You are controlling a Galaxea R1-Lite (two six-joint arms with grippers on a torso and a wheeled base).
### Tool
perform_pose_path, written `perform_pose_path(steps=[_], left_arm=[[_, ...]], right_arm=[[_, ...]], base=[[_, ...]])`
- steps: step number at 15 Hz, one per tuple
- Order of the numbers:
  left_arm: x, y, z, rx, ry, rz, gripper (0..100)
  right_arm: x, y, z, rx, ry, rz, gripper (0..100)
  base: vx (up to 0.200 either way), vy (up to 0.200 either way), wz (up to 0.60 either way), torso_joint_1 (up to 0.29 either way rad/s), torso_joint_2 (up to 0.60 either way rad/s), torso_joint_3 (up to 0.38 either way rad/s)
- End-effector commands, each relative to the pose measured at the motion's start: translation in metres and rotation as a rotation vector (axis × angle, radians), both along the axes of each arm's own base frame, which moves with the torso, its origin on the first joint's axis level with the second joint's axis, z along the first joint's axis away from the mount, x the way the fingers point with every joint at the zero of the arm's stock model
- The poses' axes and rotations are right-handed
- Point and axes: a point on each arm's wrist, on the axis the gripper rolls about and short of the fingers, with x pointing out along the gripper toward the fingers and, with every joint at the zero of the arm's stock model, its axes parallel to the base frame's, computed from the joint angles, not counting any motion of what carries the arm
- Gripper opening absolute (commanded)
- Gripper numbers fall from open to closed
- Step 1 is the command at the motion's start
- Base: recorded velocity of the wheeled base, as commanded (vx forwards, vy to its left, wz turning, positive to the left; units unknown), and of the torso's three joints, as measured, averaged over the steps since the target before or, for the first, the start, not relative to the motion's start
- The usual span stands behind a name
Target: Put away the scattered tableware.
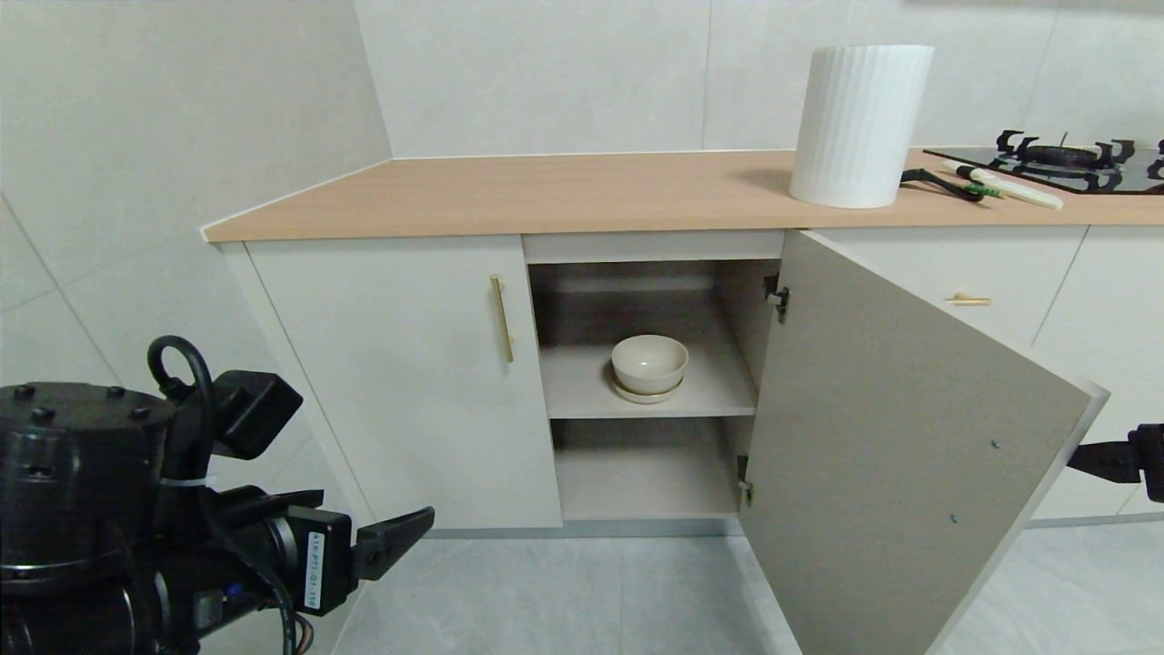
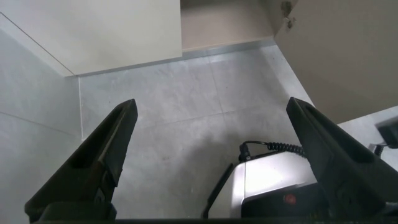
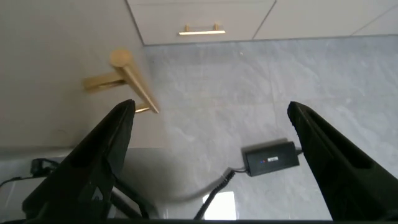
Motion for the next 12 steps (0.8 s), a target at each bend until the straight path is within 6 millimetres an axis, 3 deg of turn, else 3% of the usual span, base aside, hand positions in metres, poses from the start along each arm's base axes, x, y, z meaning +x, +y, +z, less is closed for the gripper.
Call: perform_pose_path(steps=[1,12], left_arm=[[0.0,0.0,0.0,0.003,-0.001,-0.002,100],[0.0,0.0,0.0,0.005,-0.001,-0.003,100]], right_arm=[[0.005,0.0,-0.005,-0.003,0.028,-0.004,100],[0.026,-0.003,-0.02,-0.044,-0.027,-0.06,100]], base=[[0.0,0.0,0.0,0.0,0.0,0.0],[0.0,0.0,0.0,0.0,0.0,0.0]])
